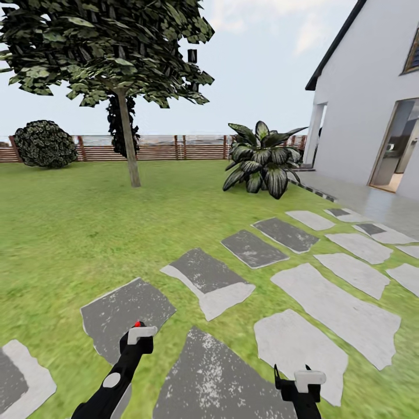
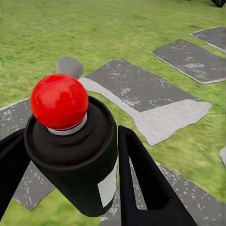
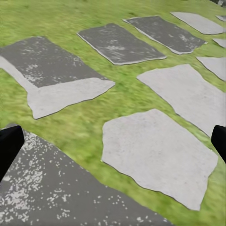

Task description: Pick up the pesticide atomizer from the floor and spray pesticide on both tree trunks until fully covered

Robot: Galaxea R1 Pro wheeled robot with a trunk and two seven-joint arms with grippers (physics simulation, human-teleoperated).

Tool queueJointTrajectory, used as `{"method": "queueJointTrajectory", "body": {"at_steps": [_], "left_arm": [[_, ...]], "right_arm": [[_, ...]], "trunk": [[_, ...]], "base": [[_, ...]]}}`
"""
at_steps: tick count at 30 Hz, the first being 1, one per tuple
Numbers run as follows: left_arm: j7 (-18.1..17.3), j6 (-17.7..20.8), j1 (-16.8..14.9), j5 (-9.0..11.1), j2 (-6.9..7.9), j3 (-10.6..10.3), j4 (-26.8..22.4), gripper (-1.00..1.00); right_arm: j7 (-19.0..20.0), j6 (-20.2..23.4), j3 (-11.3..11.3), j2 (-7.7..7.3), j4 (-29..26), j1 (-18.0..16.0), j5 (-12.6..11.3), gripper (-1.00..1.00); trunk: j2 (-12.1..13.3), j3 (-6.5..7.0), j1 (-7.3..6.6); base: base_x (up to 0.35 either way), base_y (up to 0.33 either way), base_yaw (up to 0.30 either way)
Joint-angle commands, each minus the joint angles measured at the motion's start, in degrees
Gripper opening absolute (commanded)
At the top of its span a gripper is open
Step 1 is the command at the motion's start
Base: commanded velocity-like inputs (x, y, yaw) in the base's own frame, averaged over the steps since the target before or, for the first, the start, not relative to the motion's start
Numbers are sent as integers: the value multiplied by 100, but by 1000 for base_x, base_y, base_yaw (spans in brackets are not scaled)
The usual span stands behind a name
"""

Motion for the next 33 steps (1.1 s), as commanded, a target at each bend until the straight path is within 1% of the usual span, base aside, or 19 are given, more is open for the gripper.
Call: {"method": "queueJointTrajectory", "body": {"at_steps": [1, 8, 33], "left_arm": [[-14, -19, -5, -42, -7, 40, 3, -100], [-14, -19, -5, -38, -9, 40, -3, -100], [-14, -28, -5, -36, -14, 40, -6, -100]], "right_arm": [[-57, -6, 46, -9, 2, -5, 1, 100], [-60, -4, 46, -5, 2, -6, 6, 100], [-60, -4, 46, -7, 5, -5, 13, 100]], "trunk": [[36, 12, -22], [317, 165, -176], [1320, 750, -725]], "base": [[0, 0, 73], [0, 0, 204], [0, 0, 260]]}}
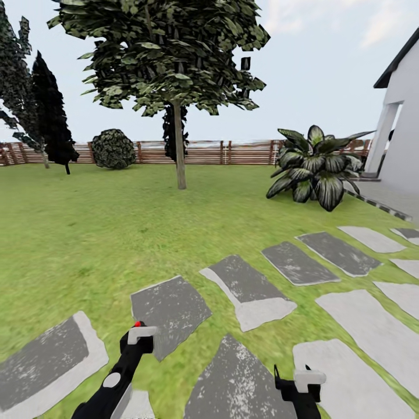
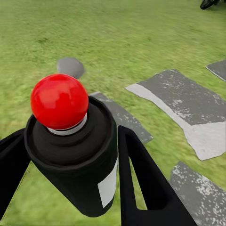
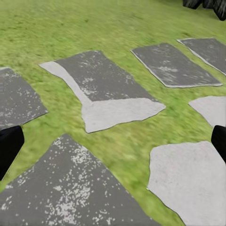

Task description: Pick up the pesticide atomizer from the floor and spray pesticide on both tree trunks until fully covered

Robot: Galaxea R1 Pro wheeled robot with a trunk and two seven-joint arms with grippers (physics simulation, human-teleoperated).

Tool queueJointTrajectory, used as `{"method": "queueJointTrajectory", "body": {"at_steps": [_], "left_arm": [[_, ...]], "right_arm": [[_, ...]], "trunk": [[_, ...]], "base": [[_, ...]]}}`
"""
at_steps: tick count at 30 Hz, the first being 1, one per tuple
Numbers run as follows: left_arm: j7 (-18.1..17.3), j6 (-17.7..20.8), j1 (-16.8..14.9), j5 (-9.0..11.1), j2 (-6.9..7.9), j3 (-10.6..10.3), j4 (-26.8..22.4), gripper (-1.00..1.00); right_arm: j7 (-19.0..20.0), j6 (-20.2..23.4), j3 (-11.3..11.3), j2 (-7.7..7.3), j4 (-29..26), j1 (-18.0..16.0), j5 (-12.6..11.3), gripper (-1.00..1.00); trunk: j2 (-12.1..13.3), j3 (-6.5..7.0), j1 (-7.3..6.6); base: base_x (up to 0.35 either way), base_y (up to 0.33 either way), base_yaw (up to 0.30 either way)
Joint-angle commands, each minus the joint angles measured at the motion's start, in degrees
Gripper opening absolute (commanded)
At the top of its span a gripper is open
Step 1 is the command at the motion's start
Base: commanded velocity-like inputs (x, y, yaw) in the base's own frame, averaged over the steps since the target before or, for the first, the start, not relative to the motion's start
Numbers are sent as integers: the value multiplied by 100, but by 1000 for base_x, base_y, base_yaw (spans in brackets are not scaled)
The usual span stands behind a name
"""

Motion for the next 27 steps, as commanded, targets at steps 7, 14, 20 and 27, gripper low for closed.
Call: {"method": "queueJointTrajectory", "body": {"at_steps": [7, 14, 20, 27], "left_arm": [[-12, -20, -7, -41, -10, 40, 4, -100], [-7, -175, -7, -38, -10, 40, -6, -100], [-6, -432, -7, -41, -18, 47, -9, -100], [-5, -468, -7, -41, -19, 49, -11, -100]], "right_arm": [[-57, -5, 46, -7, -2, -1, 0, 100], [-57, -5, 46, -10, -2, -4, 2, 100], [-57, -5, 47, -12, -1, -4, 0, 100], [-57, -5, 46, -14, 2, -4, 0, 100]], "trunk": [[235, 137, -131], [235, 176, -131], [235, 204, -131], [235, 206, -131]], "base": [[0, 0, 261], [0, 0, 261], [80, 0, 229], [336, 0, 12]]}}
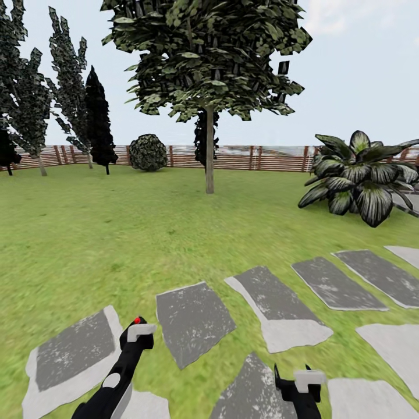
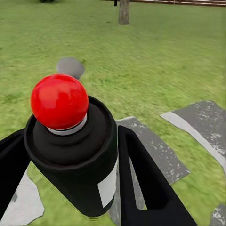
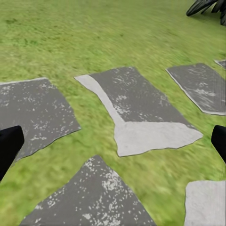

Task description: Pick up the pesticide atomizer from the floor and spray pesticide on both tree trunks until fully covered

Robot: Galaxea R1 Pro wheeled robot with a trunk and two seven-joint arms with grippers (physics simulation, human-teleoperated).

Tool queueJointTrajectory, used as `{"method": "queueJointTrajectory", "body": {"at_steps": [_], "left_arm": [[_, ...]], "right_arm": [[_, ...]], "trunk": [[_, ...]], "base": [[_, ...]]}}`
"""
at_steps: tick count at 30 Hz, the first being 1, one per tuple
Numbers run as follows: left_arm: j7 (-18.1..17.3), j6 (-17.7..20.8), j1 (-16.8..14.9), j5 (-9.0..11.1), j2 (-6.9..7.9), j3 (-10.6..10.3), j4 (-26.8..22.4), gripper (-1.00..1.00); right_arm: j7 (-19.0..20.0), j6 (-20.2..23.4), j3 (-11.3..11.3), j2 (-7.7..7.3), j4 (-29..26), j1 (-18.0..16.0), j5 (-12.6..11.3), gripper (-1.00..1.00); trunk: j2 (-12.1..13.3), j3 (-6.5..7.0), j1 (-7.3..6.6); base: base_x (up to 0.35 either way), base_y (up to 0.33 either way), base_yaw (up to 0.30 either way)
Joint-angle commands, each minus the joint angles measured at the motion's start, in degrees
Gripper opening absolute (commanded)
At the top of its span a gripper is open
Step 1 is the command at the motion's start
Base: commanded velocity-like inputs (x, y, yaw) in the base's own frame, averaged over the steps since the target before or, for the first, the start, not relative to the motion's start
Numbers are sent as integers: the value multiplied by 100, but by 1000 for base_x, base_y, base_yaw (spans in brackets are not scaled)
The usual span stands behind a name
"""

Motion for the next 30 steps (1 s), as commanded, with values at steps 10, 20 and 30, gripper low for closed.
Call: {"method": "queueJointTrajectory", "body": {"at_steps": [10, 20, 30], "left_arm": [[-13, -19, -6, -34, -7, 39, 10, -100], [-13, -19, -6, -33, -7, 39, 11, -100], [-13, -12, -6, -33, -7, 39, 11, -100]], "right_arm": [[-57, -7, 47, -5, 4, -6, -3, 100], [-57, -7, 46, -4, 5, -4, -1, 100], [-57, -7, 46, -3, 3, -5, -3, 100]], "trunk": [[-8, -21, 5], [-8, -37, 5], [-8, -38, 5]], "base": [[348, 0, 0], [349, 0, 0], [349, 0, 0]]}}
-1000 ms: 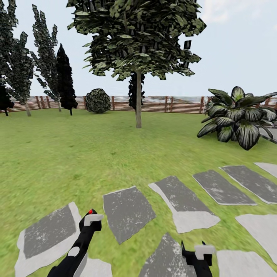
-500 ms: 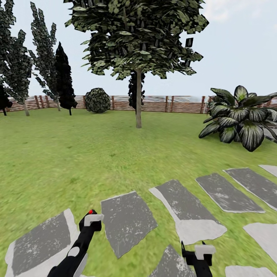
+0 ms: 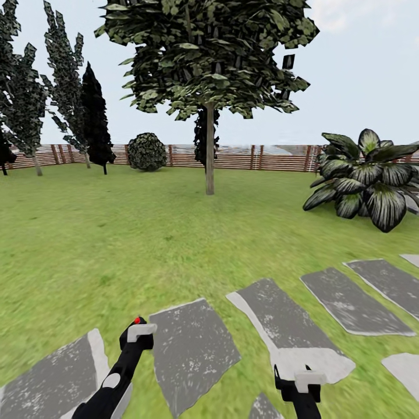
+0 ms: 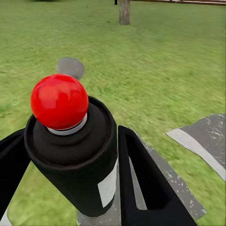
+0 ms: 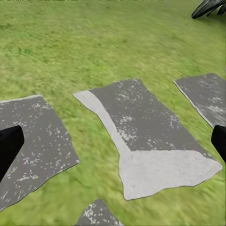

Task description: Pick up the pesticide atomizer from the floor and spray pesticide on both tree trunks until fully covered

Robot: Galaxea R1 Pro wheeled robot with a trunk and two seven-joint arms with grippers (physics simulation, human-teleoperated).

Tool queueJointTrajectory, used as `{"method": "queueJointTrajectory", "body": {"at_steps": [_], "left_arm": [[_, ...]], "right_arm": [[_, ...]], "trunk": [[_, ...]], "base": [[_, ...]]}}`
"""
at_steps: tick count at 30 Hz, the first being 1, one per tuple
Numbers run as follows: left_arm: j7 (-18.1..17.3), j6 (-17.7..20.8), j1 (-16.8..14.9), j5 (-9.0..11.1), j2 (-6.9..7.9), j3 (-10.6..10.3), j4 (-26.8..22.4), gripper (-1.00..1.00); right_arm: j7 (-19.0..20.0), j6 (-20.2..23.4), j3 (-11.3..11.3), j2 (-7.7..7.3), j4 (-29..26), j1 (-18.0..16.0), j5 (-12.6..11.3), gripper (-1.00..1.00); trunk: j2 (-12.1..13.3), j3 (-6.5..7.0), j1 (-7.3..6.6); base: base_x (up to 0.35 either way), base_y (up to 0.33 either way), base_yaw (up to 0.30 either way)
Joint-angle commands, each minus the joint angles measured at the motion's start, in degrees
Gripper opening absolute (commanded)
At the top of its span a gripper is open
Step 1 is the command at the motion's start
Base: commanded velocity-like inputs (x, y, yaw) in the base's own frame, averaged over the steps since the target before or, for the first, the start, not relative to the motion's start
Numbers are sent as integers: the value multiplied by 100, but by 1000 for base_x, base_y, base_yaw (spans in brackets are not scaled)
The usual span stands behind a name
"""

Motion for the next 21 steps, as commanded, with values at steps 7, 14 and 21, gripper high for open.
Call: {"method": "queueJointTrajectory", "body": {"at_steps": [7, 14, 21], "left_arm": [[-13, -18, -6, -41, -7, 39, 2, -100], [-13, -10, -6, -40, -7, 34, 2, -100], [-13, -10, -6, -41, -7, 30, 2, -100]], "right_arm": [[-57, -7, 48, -6, 4, -5, 2, 100], [-57, -7, 48, -6, 1, -5, 1, 100], [-57, -7, 47, -5, 5, -7, 1, 100]], "trunk": [[-8, -10, 5], [-8, -10, 5], [-8, -10, 5]], "base": [[349, 0, 0], [349, 24, 0], [349, 88, 0]]}}
